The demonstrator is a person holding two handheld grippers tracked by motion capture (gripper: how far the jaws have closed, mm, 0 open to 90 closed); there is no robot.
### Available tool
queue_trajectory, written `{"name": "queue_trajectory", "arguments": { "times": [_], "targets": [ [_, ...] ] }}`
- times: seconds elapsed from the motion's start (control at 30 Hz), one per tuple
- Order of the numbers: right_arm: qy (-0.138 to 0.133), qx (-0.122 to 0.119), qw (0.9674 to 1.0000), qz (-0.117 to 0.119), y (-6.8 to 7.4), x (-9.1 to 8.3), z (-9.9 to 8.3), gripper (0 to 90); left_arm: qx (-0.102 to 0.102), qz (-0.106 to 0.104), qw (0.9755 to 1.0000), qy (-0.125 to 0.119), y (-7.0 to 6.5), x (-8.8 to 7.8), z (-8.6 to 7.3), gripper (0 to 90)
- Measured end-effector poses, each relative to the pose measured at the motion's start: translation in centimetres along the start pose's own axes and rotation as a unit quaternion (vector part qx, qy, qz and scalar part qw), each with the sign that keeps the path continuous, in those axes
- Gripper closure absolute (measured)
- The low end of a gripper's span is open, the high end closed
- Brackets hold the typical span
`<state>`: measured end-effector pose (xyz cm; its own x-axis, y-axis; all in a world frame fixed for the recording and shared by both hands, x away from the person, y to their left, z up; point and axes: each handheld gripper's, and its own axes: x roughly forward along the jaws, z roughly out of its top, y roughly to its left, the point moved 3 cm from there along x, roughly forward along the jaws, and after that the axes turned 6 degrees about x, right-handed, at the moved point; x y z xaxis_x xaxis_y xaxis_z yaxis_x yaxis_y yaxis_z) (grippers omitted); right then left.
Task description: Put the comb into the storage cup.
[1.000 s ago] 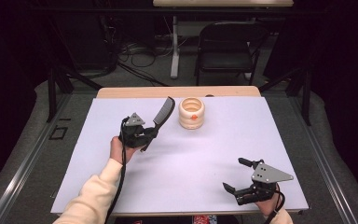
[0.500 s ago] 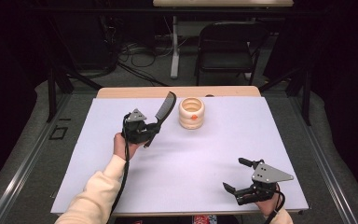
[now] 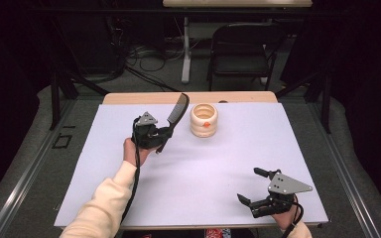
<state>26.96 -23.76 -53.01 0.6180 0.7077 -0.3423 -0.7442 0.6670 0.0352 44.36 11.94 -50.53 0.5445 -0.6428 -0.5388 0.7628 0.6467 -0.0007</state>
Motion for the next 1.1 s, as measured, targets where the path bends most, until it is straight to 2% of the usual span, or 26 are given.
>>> {"name": "queue_trajectory", "arguments": {
  "times": [0.43, 1.1],
  "targets": [
    [0.001, 0.001, 1.0000, 0.002, 0.0, 0.0, 0.0, 0.8, -0.007, -0.004, 0.9999, -0.012, 0.2, 0.5, 0.9, 72.6],
    [0.001, 0.005, 1.0000, 0.001, -0.1, 0.0, 0.0, 0.0, -0.003, -0.006, 0.9994, -0.035, -0.1, 1.0, 2.9, 72.6]
  ]
}}
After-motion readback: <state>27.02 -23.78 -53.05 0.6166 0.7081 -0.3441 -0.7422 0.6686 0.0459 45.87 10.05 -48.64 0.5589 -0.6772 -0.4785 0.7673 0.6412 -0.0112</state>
